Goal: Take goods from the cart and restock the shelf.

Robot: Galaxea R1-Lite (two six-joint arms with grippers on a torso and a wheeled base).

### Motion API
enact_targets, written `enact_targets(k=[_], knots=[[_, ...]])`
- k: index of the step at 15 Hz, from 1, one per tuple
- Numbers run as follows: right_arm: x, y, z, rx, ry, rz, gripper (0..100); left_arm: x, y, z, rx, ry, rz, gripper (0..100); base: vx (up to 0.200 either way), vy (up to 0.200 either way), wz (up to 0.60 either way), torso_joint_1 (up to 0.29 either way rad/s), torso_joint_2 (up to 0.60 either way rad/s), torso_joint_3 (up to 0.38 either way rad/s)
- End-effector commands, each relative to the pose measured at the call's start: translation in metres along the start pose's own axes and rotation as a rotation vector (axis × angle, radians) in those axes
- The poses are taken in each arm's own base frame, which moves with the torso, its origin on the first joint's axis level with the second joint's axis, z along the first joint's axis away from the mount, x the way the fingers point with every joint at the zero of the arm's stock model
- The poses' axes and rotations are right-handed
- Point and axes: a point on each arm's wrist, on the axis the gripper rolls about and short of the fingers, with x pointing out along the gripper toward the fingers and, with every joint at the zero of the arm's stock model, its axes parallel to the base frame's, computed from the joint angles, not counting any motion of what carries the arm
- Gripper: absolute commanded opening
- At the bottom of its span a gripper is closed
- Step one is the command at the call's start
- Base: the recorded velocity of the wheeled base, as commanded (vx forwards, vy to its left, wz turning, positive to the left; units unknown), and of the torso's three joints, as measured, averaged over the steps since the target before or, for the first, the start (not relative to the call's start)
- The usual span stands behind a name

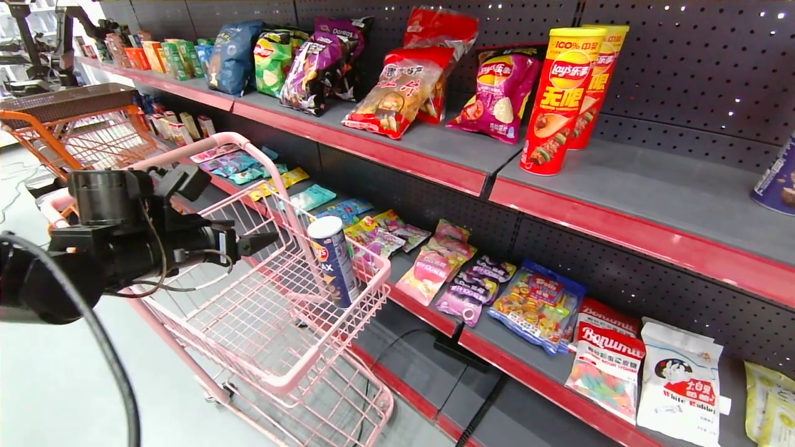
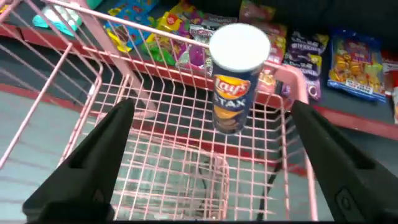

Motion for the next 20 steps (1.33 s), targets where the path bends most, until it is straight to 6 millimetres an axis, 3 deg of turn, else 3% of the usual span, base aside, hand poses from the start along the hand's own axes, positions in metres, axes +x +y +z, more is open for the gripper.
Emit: enact_targets(k=[1, 3, 5, 8, 11, 15, 20], knots=[[0.000, 0.000, 0.000, 0.000, 0.001, 0.000, 100, 0.048, 0.012, -0.020, -0.015, 0.058, -0.040, 100, 0.000, 0.000, 0.00, 0.000, 0.00, 0.000], [0.000, 0.000, 0.000, 0.000, 0.003, 0.000, 100, 0.058, 0.007, -0.029, 0.031, 0.074, -0.109, 100, 0.000, 0.000, 0.00, 0.000, 0.00, 0.000], [0.000, 0.000, 0.000, 0.000, 0.003, 0.000, 100, 0.075, 0.016, -0.042, 0.100, 0.073, -0.126, 100, 0.000, 0.000, 0.00, 0.000, 0.00, 0.000], [0.000, 0.000, 0.000, -0.004, 0.003, 0.002, 100, 0.102, 0.020, -0.048, 0.124, 0.036, -0.134, 100, 0.000, 0.000, 0.00, 0.000, 0.00, 0.000], [0.000, 0.000, 0.000, -0.004, 0.003, 0.002, 100, 0.114, 0.022, -0.050, 0.130, 0.029, -0.141, 100, 0.000, 0.000, 0.00, 0.000, 0.00, 0.000], [0.000, 0.000, 0.000, -0.004, 0.003, 0.003, 100, 0.142, 0.011, -0.048, 0.157, 0.000, -0.182, 100, 0.000, 0.000, 0.00, 0.000, 0.00, 0.000], [0.000, 0.000, 0.000, -0.004, 0.003, 0.003, 100, 0.161, -0.002, -0.060, 0.164, 0.013, -0.213, 100, 0.000, 0.000, 0.00, 0.000, 0.00, 0.000]])
